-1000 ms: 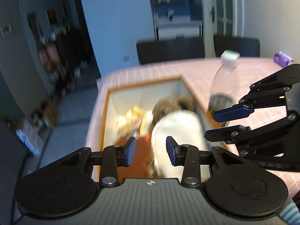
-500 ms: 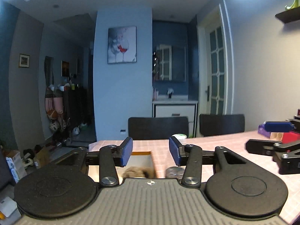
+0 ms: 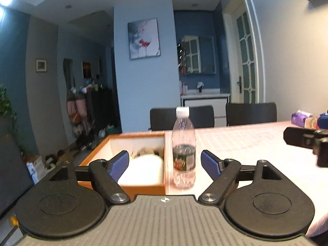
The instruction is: Organize soft objects
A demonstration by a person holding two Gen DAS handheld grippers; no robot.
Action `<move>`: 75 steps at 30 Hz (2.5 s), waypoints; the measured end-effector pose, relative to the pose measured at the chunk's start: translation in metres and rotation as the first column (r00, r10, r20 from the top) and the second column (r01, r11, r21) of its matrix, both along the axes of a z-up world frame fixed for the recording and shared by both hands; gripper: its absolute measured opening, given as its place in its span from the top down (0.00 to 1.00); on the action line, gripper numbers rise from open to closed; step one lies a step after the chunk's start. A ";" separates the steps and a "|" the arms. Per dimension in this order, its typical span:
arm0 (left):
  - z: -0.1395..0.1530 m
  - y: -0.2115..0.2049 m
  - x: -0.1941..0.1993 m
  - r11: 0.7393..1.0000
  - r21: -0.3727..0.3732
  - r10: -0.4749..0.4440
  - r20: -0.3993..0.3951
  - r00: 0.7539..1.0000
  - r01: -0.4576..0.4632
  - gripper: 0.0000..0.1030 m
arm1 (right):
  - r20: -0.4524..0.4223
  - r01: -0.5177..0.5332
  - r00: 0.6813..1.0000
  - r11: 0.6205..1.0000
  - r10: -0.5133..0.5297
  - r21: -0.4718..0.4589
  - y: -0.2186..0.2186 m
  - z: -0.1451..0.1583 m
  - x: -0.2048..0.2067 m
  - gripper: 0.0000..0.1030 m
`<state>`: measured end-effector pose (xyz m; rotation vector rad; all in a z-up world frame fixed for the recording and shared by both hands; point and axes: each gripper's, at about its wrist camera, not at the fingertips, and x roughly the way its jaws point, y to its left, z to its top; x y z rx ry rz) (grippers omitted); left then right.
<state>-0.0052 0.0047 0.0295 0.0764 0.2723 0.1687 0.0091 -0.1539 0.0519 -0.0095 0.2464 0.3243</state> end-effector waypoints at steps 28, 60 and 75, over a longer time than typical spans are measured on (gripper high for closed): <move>-0.043 -0.007 0.000 0.999 -0.021 0.035 -0.168 0.985 -0.039 0.07 | -0.280 0.064 0.957 0.997 -0.076 -0.053 0.012 -0.052 0.020 0.03; -0.039 -0.008 0.008 0.998 -0.026 0.046 -0.165 0.985 -0.050 0.07 | -0.282 0.053 0.957 0.997 -0.068 -0.063 0.014 -0.057 0.029 0.03; -0.040 -0.008 0.008 0.998 -0.030 0.043 -0.172 0.984 -0.049 0.07 | -0.287 0.048 0.956 0.997 -0.065 -0.066 0.014 -0.060 0.031 0.03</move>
